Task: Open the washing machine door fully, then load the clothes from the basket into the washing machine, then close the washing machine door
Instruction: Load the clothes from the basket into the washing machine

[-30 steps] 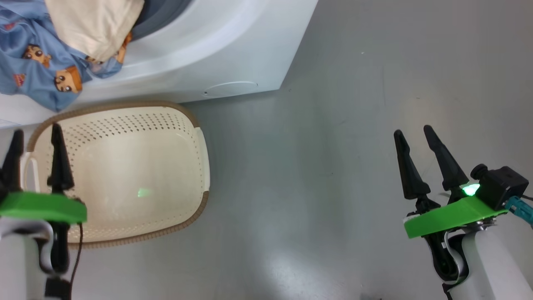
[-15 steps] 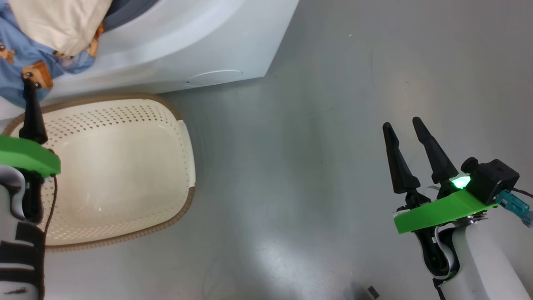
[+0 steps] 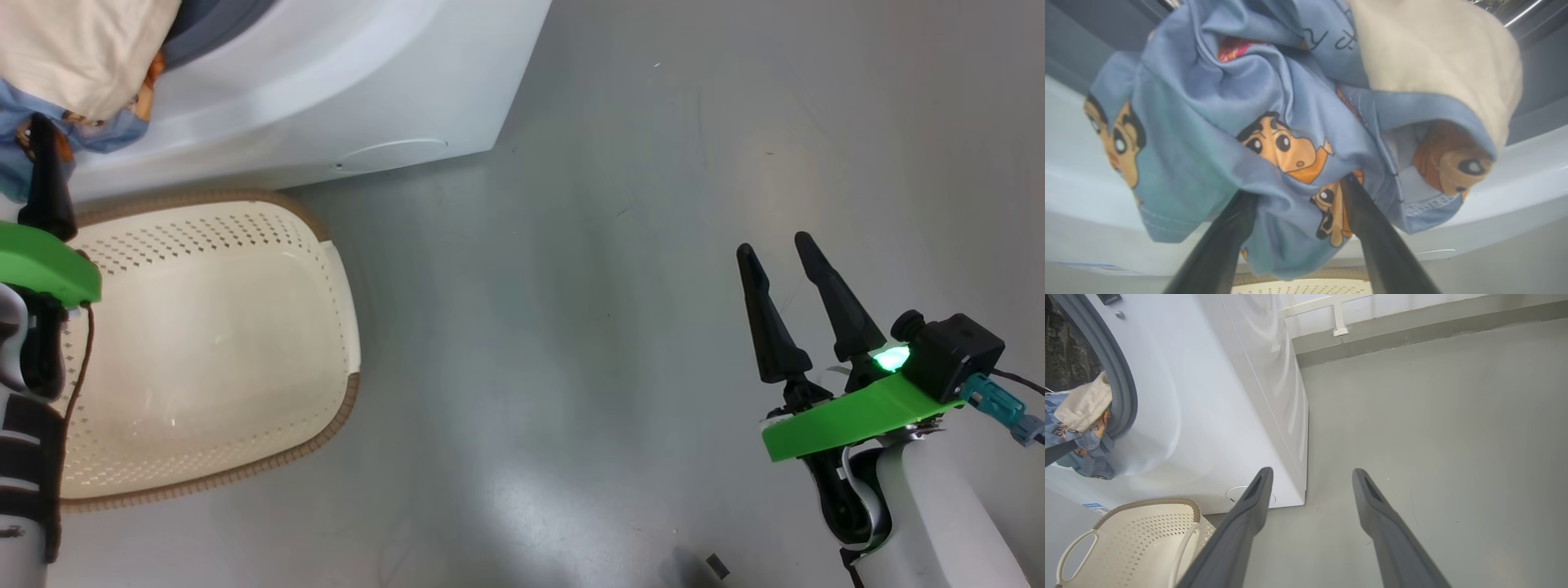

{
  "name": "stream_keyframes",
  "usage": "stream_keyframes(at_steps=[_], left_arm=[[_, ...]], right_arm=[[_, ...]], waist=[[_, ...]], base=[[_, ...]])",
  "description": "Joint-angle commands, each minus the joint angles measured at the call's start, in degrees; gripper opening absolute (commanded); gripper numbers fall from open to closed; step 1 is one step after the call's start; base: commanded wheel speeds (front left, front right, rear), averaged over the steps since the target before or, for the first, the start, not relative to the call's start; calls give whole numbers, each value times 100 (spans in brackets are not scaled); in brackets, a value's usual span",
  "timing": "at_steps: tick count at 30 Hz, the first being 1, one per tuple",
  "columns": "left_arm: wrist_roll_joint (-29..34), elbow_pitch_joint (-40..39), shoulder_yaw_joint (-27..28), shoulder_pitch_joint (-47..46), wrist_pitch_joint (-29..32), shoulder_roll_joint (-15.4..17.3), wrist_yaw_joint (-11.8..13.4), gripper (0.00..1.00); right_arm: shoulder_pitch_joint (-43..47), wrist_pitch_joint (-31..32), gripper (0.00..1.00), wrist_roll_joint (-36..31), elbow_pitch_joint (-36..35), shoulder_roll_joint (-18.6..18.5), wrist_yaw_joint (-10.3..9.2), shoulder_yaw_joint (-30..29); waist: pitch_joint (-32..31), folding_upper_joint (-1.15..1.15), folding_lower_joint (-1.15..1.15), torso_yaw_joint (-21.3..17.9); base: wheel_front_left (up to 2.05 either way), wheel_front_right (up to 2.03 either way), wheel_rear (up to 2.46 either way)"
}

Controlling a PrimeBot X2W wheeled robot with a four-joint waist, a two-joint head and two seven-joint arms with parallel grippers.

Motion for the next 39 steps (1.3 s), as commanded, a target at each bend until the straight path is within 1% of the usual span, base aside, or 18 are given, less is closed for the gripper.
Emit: stream_keyframes(at_steps=[1, 3, 4, 5, 8, 12, 17, 21, 27, 31, 34, 36, 39], left_arm=[[-32, -86, 106, -76, -30, 323, -9, 97], [-99, -122, 64, -89, -30, 338, -9, 31], [-129, -138, 45, -93, -30, 351, -9, 11], [-158, -168, 18, -95, -30, 358, -9, 0], [-303, -309, -135, -49, -30, 337, -9, 0], [-564, -701, -402, 87, -30, 341, -9, 0], [-1031, -1200, -948, 269, -30, 346, -9, 0], [-1547, -1485, -1361, 199, -30, 426, -9, 0], [-2576, -1684, -1686, -289, -30, 587, -9, 0], [-3122, -1654, -1916, -662, -30, 760, -9, 0], [-3309, -1458, -1968, -961, -30, 892, -9, 0], [-3304, -1261, -1945, -1150, -30, 959, -9, 0], [-3051, -930, -1995, -1429, -30, 1029, -9, 0]], right_arm=[[55, -42, 100, -23, -140, -6, 9, 127], [63, -42, 100, -26, -145, -7, 9, 124], [66, -42, 100, -29, -148, -7, 9, 118], [67, -42, 100, -31, -151, -7, 9, 108], [78, -42, 100, -43, -159, -6, 9, 63], [87, -42, 100, -54, -164, 23, 9, 14], [97, -42, 100, -65, -172, 64, 9, 3], [97, -42, 100, -60, -168, 72, 9, 13], [69, -42, 100, -33, -162, 78, 9, 61], [81, -42, 100, -9, -150, 97, 9, 65], [91, -42, 100, 4, -150, 116, 9, 87], [92, -42, 100, 13, -145, 130, 9, 113], [86, -42, 100, 26, -132, 150, 9, 142]], waist=[[-4, 0, 0, -4], [-9, 0, 0, -11], [-11, 0, 0, -10], [-9, 0, 0, -5], [-16, 0, 0, 33], [-45, 0, 0, 97], [-68, 0, 0, 185], [-75, 0, 0, 218], [-63, 0, 0, 159], [-68, 0, 0, 65], [-58, 0, 0, -11], [-52, 0, 0, -71], [-41, 0, 0, -156]], base=[[0, 0, 0], [0, 0, 0], [0, 0, 0], [0, 0, 0], [0, 0, 0], [0, 0, 0], [0, 0, 0], [0, 0, 0], [0, 0, 0], [0, 0, 0], [0, 0, 0], [0, 0, 0], [0, 0, 0]])
